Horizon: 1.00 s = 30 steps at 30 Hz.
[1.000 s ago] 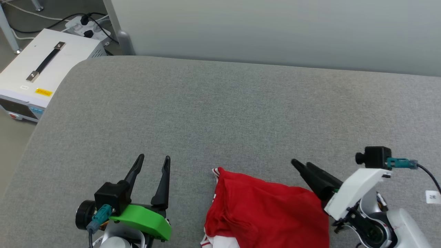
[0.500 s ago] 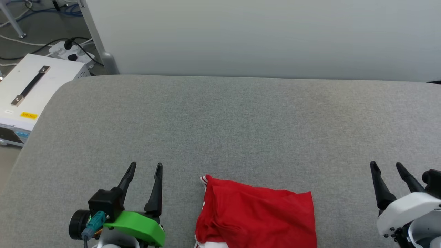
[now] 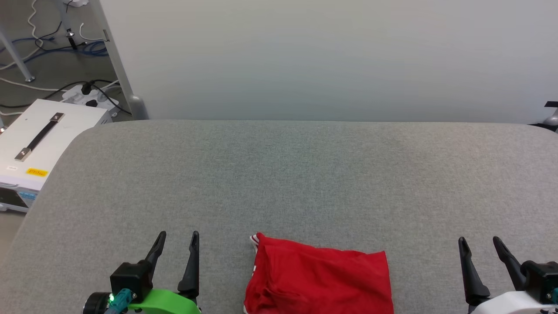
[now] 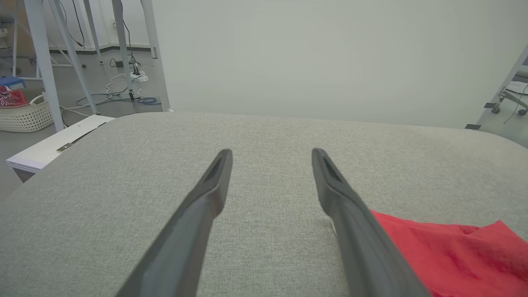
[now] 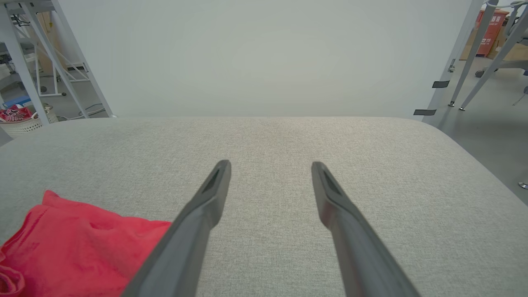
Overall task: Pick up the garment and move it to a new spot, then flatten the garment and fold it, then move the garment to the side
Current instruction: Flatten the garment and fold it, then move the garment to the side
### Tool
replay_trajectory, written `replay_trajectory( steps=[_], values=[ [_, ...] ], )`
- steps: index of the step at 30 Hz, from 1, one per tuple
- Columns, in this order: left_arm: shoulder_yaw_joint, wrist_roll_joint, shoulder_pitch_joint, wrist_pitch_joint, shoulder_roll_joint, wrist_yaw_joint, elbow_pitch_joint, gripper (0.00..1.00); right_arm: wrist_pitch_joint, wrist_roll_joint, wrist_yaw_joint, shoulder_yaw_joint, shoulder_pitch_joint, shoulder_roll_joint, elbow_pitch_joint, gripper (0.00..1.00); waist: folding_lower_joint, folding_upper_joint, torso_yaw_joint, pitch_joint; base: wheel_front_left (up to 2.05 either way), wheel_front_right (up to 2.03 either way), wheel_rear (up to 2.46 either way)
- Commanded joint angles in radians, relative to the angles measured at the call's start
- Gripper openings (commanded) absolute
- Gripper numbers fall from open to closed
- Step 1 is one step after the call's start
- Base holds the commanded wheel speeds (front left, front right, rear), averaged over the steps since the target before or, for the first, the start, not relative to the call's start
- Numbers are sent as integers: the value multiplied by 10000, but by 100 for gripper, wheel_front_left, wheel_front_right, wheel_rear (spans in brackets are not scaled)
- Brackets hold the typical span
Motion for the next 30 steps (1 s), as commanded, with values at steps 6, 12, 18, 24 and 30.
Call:
replay_trajectory(
  steps=[6, 12, 18, 24, 30],
  values=[
    [15, -132, 70, -87, 85, 116, 14, 100, -11, 65, -4, 122, -6, 58, -58, 100, 0, 0, -71, -51, 0, 0, 0],
    [-27, -141, -72, -89, 71, 110, 67, 100, 290, 321, -4, 182, -233, -67, 61, 100, 0, 0, -5, 47, 0, 0, 0],
    [-86, -14, -434, -106, 19, 77, 99, 100, 2177, 1553, -4, 162, -233, -509, 822, 100, 0, 0, 326, 332, 0, 0, 0],
    [-146, 103, -1015, -132, -330, -82, 192, 100, 3940, 3113, -4, 887, -311, -1110, 1474, 100, 0, 0, 1085, 866, 0, 0, 0],
    [-13, 320, -1167, -141, -807, -284, 223, 100, 5059, 4300, -4, 1981, -512, -1415, 1444, 100, 0, 0, 1630, 1220, 0, 0, 0]
  ],
)
